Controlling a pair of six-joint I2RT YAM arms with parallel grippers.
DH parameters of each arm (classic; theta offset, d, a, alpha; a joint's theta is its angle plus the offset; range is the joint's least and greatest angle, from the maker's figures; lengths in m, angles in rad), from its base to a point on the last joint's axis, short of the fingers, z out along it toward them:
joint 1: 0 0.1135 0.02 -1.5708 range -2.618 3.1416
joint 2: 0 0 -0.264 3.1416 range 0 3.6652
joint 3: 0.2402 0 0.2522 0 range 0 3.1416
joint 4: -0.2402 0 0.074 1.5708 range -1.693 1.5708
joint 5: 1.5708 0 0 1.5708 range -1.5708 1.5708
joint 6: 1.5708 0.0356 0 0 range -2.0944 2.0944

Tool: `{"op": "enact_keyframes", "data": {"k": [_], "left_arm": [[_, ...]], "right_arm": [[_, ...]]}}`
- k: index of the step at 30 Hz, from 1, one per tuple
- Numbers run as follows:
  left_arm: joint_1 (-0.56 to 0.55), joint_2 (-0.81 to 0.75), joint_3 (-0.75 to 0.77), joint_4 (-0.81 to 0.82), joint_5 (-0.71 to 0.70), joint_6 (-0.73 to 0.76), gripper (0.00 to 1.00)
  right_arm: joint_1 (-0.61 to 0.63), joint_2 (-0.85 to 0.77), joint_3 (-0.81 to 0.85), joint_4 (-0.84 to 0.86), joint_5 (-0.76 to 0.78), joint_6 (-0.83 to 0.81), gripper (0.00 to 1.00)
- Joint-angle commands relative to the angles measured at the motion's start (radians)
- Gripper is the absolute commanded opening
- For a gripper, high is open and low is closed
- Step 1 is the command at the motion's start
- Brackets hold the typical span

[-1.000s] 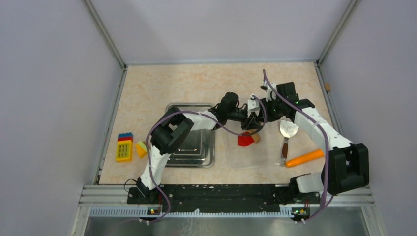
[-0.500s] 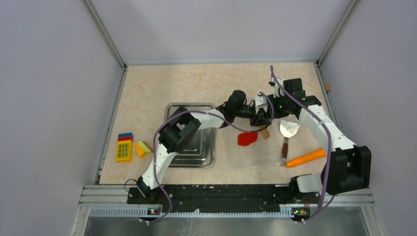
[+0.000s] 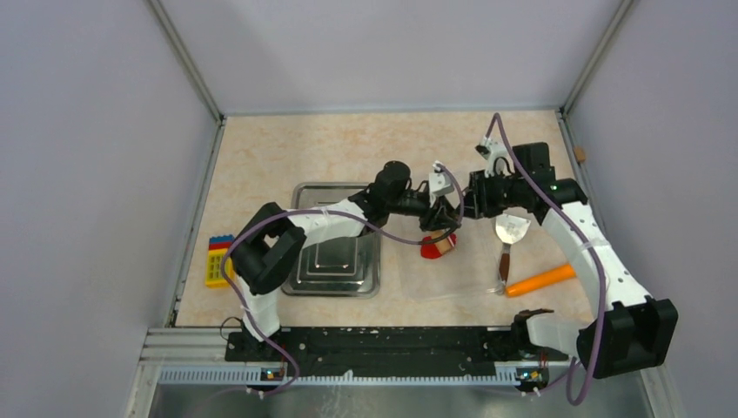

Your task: Roll out the dumpling wrappers from the dough

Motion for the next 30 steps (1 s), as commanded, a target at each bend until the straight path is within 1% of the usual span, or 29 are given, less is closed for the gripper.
{"op": "enact_keyframes", "data": {"k": [1, 4, 7, 15, 20, 25, 30], "left_arm": [[0.029, -0.089, -0.113, -0.012, -0.006, 0.036, 0.00], [0.031, -0.106, -0.158, -0.006, -0.009, 0.058, 0.00], [0.030, -0.099, -0.172, -0.012, -0.010, 0.065, 0.00], [0.028, 0.000, -0.127, 0.042, -0.030, 0.062, 0.00], [0.027, 0.070, -0.063, 0.032, -0.015, 0.057, 0.00], [0.028, 0.120, -0.033, 0.026, -0.011, 0.053, 0.00], [0.033, 0.142, -0.038, 0.016, -0.011, 0.054, 0.00]], "right_arm": [[-0.001, -0.010, -0.063, 0.082, -0.137, 0.098, 0.00], [-0.013, 0.034, -0.094, 0.111, -0.188, 0.114, 0.00], [-0.014, 0.078, -0.117, 0.124, -0.202, 0.098, 0.00], [-0.014, 0.150, -0.071, 0.094, -0.142, 0.007, 0.00], [-0.014, 0.177, -0.054, 0.073, -0.084, -0.043, 0.00], [-0.014, 0.195, -0.064, 0.076, -0.062, -0.055, 0.00], [-0.013, 0.214, -0.097, 0.098, -0.015, -0.054, 0.00]]}}
